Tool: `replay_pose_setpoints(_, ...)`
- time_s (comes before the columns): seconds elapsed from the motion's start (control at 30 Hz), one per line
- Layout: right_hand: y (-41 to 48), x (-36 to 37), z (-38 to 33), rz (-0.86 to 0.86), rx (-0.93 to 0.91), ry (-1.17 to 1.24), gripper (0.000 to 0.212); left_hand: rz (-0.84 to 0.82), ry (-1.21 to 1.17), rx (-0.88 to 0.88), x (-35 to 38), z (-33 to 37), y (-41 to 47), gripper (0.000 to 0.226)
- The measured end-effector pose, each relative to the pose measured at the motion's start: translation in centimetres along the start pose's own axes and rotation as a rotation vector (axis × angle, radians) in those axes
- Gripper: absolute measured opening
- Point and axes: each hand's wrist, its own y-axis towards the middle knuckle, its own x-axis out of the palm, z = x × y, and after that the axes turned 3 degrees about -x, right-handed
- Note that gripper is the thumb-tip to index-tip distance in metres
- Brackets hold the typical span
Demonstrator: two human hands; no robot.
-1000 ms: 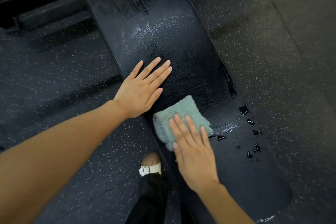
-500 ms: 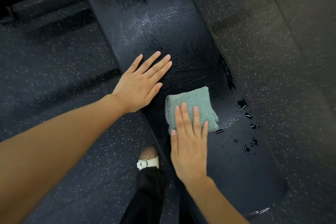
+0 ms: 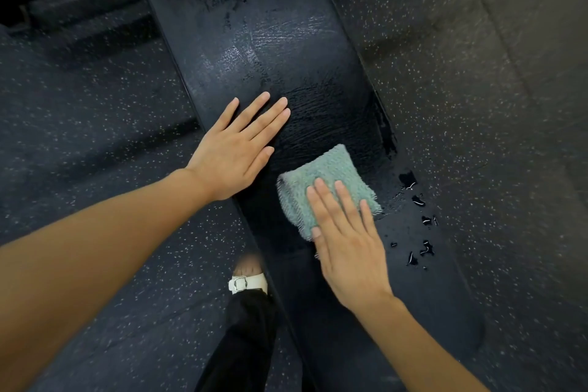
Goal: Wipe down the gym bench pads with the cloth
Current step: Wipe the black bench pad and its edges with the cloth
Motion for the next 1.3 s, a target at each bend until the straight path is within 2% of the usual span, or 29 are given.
replay_pose_setpoints(0.2,-0.5,-1.7,6.0,0.043,0.142,0.011,0.055,-0.006,-0.020,-0.055,0.0,1.8,-0.1,0.058)
replay_pose_setpoints(0.33,-0.6,-1.8,6.5,0.070,0.194,0.058,0.055,-0.007,-0.020,-0.003,0.5,4.8,-0.4,0.059)
replay_pose_setpoints(0.47,-2.1,-1.7,6.6,0.062,0.160,0.052,0.054,0.004,-0.041,-0.039,1.2,7.9,-0.4,0.059)
replay_pose_setpoints(0.73,-6.6,-2.1,8.4,-0.001,0.030,-0.024,0.055,0.010,-0.055,-0.111,1.2,9.0,-0.3,0.059)
replay_pose_setpoints(1.3,7.9,-3.8,10.2,-0.006,-0.131,-0.068,0.062,0.021,-0.078,-0.160,1.3,9.2,-0.2,0.060)
